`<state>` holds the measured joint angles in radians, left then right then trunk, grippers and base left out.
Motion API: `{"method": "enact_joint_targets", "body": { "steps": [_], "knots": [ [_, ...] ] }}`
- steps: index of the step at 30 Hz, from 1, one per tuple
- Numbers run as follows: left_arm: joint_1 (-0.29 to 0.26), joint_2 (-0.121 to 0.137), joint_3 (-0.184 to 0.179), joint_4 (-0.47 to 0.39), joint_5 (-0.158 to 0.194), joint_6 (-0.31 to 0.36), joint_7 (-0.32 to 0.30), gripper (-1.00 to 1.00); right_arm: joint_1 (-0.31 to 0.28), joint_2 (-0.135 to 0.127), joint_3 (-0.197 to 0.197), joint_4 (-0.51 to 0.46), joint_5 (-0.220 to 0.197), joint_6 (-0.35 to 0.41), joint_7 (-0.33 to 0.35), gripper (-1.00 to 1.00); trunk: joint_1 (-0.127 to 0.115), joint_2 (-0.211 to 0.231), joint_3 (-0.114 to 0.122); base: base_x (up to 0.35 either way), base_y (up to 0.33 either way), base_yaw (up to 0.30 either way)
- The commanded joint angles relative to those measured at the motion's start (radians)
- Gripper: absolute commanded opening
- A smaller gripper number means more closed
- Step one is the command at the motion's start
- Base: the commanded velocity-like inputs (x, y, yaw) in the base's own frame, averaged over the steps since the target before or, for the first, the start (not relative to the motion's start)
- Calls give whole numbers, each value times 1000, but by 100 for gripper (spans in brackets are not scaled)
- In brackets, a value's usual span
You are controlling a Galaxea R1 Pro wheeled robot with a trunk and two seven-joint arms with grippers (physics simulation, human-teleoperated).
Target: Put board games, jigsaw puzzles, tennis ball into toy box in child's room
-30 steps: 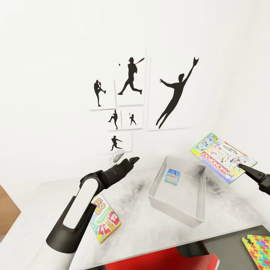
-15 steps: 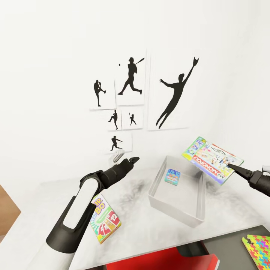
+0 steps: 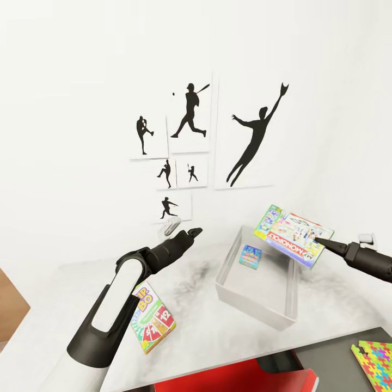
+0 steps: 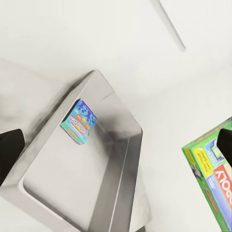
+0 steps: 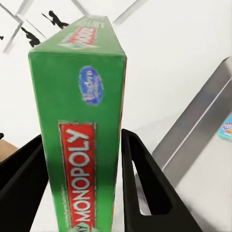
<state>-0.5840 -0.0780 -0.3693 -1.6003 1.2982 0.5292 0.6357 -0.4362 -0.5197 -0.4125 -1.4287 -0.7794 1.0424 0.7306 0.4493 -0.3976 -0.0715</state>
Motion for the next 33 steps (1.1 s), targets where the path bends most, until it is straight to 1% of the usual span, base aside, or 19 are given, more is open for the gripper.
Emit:
{"method": "enact_joint_targets", "body": {
  "steps": [1,3,4,7,8,11,12,14,15,18,19,22,23,25,26,28,29,30,33],
  "knots": [
    [-1,0,0,-1,9,1,9,100,-9,-3,12,12,2,5,7,-100,1,-2,-2,0,0,0],
    [-1,0,0,-1,9,1,10,100,-26,-10,35,33,2,5,8,-100,1,-2,-2,0,0,0],
    [-1,0,0,-1,9,1,10,100,-26,-10,35,33,2,5,8,-100,1,-2,-2,0,0,0],
    [-1,0,0,-1,9,1,10,100,-45,-27,76,55,2,5,8,-100,1,-2,-2,0,0,0],
    [-1,0,0,-1,9,1,10,100,-45,-27,76,55,2,5,8,-100,1,-2,-2,0,0,0],
    [-1,0,0,-1,8,1,11,100,-56,-54,125,74,-3,5,10,-100,1,-2,-2,0,0,0],
    [-1,0,0,-1,8,1,11,100,-56,-54,125,74,-3,5,10,-100,1,-2,-2,0,0,0],
    [-2,0,0,-1,9,1,11,100,-61,-82,157,82,-20,5,15,-100,1,-2,-2,0,0,0],
    [-2,0,0,-1,9,1,11,100,-61,-82,157,82,-20,5,15,-100,1,-2,-2,0,0,0],
    [-2,0,0,-1,9,1,11,100,-64,-142,205,92,-76,5,24,-100,1,-2,-2,0,0,0],
    [-2,0,0,-1,9,1,11,100,-64,-142,205,92,-76,5,24,-100,1,-2,-2,0,0,0],
    [-2,0,0,0,9,1,12,100,-67,-223,271,106,-157,5,26,-100,1,-2,-2,0,0,0],
    [-2,0,0,0,9,1,12,100,-67,-223,271,106,-157,5,26,-100,1,-2,-2,0,0,0],
    [-2,0,0,1,9,1,12,100,-78,-281,322,117,-225,5,24,-100,1,-2,-2,0,0,0],
    [-2,0,0,1,9,1,12,100,-78,-281,322,117,-225,5,24,-100,1,-2,-2,0,0,0],
    [-2,0,0,1,9,2,11,100,-102,-331,388,133,-298,5,12,-100,1,-2,-2,0,0,0],
    [-2,0,0,1,9,2,11,100,-117,-351,431,144,-333,5,-2,-100,1,-2,-2,0,0,0],
    [-2,0,0,1,9,2,11,100,-117,-351,431,144,-333,5,-2,-100,1,-2,-2,0,0,0],
    [-2,0,1,2,9,2,11,100,-169,-391,583,176,-443,5,-62,-100,1,-2,-2,0,0,0]
  ]
}}
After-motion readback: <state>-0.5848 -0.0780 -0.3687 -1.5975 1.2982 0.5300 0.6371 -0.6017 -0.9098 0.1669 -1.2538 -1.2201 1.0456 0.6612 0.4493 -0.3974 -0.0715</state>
